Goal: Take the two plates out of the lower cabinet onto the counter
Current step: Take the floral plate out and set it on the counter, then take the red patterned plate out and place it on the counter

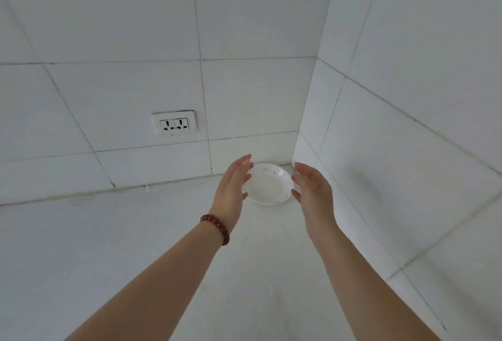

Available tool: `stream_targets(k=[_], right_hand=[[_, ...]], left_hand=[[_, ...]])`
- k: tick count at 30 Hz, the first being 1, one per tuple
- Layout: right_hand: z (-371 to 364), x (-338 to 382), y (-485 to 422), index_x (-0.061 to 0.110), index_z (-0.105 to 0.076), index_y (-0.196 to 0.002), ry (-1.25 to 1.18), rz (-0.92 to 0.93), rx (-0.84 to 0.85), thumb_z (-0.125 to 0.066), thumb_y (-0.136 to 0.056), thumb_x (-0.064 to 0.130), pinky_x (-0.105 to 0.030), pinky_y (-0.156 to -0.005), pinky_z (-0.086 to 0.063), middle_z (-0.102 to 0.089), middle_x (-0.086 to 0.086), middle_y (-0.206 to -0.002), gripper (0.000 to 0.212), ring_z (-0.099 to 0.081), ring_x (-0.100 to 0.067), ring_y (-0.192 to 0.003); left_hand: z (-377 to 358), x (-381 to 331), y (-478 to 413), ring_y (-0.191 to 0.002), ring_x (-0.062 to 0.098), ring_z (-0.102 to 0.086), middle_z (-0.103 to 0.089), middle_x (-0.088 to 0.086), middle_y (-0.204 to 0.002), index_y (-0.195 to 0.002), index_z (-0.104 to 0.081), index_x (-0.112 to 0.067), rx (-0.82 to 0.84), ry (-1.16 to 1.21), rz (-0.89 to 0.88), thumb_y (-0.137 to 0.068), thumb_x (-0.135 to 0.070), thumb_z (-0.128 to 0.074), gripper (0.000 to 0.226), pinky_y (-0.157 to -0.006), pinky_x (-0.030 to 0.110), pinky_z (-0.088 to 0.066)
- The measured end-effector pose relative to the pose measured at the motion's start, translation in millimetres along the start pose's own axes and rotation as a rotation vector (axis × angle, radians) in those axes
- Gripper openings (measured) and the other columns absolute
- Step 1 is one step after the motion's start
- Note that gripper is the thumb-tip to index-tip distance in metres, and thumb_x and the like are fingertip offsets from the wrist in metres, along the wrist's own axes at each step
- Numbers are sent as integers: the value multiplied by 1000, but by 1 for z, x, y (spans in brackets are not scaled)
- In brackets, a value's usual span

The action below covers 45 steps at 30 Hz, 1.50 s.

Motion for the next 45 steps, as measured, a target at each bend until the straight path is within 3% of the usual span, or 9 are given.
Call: stream_targets(k=[5, 17, 24, 32, 45], right_hand=[[0, 8, 79, 29, -67, -96, -49, 31, -8, -60, -84, 16, -36, -91, -51, -64, 2, -115, 18, -59, -16, -108], [42, 19, 239, 28, -68, -95, -45, 104, 2, -59, -87, 22, -36, -90, -52, -66, 3, -112, 13, -62, -15, -107], [85, 16, 285, 30, -65, -101, -14, 120, 37, -59, -88, 30, -34, -90, -52, -65, 5, -114, 14, -62, -10, -105], [155, -5, 325, 33, -66, -98, -1, 84, 127, -58, -89, 29, -30, -88, -53, -65, 7, -114, 12, -63, -9, -105], [220, -49, 371, 29, -66, -100, 1, -11, 240, -58, -89, 29, -28, -85, -52, -66, 4, -115, 13, -63, -12, -105]], left_hand=[[20, -12, 64, -114, 4, -51, -57, -10, -124, -117, -55, -39, 63, 7, -45, -93, -46, -39, 30, -98, 38, -40], [33, -10, 203, -115, 8, -52, -59, -12, -121, -117, -56, -34, 150, 73, -41, -93, -44, -38, 32, -102, 41, -39], [15, 3, 262, -112, 6, -53, -58, -13, -120, -122, -53, -33, 160, 39, -36, -93, -46, -36, 36, -101, 41, -41], [-21, 35, 334, -113, 15, -56, -58, -7, -124, -120, -54, -34, 39, 16, -3, -92, -49, -34, 37, -100, 46, -42], [-60, 75, 414, -106, 2, -59, -64, -15, -113, -108, -60, -42, 45, -68, -10, -86, -51, -43, 28, -95, 36, -44]])
Point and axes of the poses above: each hand's wrist, its own y-axis away from the middle knuckle, its own z-axis out of the back of the hand, x = y × z, the point moved 3 cm from there along -y, towards the middle knuckle
